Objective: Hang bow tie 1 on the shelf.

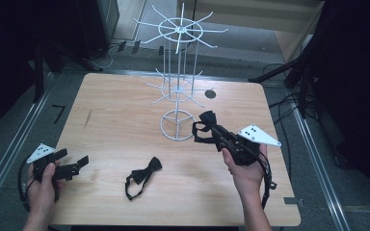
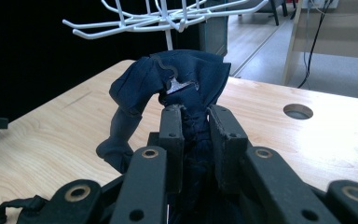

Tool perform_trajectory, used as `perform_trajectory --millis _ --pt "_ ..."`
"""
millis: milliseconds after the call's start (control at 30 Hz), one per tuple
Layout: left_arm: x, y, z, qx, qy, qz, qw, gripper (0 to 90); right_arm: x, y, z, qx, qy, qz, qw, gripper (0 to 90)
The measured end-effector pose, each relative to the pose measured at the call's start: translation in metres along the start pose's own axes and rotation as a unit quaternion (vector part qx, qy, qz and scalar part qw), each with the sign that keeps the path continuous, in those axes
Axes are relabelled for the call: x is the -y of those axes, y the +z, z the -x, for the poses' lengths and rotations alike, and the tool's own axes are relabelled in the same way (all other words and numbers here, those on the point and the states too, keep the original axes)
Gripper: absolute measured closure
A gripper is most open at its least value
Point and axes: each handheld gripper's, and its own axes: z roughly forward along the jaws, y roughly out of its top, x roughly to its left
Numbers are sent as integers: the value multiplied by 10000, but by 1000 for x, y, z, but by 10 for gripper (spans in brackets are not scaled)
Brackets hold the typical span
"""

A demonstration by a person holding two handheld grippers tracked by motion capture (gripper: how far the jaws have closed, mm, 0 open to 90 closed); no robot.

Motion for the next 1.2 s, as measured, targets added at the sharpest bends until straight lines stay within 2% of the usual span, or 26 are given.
perform_trajectory --millis 600,1200 --pt "0 -1 0 -22 37 43 10000 16 -13 0 4 218 98 142 9996 773" --pt "0 0 1 -1 51 12 10000 16 -27 -2 4 216 81 290 9993 773"
